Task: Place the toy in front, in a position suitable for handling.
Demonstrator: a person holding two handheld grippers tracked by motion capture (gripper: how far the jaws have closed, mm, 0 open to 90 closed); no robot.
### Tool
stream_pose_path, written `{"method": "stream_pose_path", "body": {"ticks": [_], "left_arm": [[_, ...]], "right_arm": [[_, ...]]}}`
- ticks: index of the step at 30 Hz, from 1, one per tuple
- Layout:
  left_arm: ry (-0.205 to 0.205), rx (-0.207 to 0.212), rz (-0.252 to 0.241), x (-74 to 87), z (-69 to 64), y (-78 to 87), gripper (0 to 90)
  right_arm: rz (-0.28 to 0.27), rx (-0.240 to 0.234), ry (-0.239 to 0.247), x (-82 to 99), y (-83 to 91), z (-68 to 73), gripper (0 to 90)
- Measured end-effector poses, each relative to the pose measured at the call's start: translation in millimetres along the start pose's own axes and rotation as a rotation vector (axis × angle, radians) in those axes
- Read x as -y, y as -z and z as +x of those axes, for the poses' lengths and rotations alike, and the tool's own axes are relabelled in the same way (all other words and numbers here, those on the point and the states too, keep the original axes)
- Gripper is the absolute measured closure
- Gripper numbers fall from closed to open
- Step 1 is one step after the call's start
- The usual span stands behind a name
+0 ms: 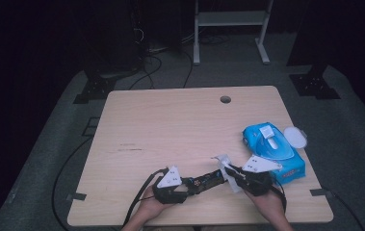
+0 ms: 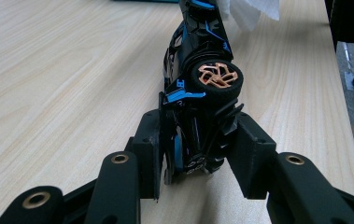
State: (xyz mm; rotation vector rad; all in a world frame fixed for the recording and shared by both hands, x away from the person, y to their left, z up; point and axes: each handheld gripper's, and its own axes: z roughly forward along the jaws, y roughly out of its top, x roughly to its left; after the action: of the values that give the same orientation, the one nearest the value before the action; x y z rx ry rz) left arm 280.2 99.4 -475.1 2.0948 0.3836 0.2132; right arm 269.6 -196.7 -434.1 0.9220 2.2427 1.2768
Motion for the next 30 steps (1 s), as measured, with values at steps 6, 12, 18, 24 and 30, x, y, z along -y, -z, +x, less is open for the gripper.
{"method": "stream_pose_path", "body": {"ticks": [6, 12, 18, 24, 30], "left_arm": [[-0.001, 0.002, 0.0, 0.8, 0.9, 1.2, 58.4], [0.007, 0.002, -0.003, 1.2, 2.0, 1.4, 58.4], [0.006, 0.0, -0.002, 1.4, 1.8, 1.8, 58.4], [0.01, -0.001, -0.005, 0.4, 1.4, -0.5, 58.4], [0.013, -0.004, -0.008, 1.2, 1.5, -0.2, 58.3]], "right_arm": [[-0.003, 0.02, -0.002, 2.2, 8.1, -3.2, 83.6], [-0.014, -0.009, -0.007, 2.1, 2.4, 2.3, 83.7], [-0.004, -0.029, 0.026, -0.5, -3.5, 7.6, 83.5], [-0.006, -0.023, -0.012, 0.6, -1.9, 2.2, 83.6], [-0.011, -0.098, 0.032, -5.0, -11.3, 22.2, 83.6]]}}
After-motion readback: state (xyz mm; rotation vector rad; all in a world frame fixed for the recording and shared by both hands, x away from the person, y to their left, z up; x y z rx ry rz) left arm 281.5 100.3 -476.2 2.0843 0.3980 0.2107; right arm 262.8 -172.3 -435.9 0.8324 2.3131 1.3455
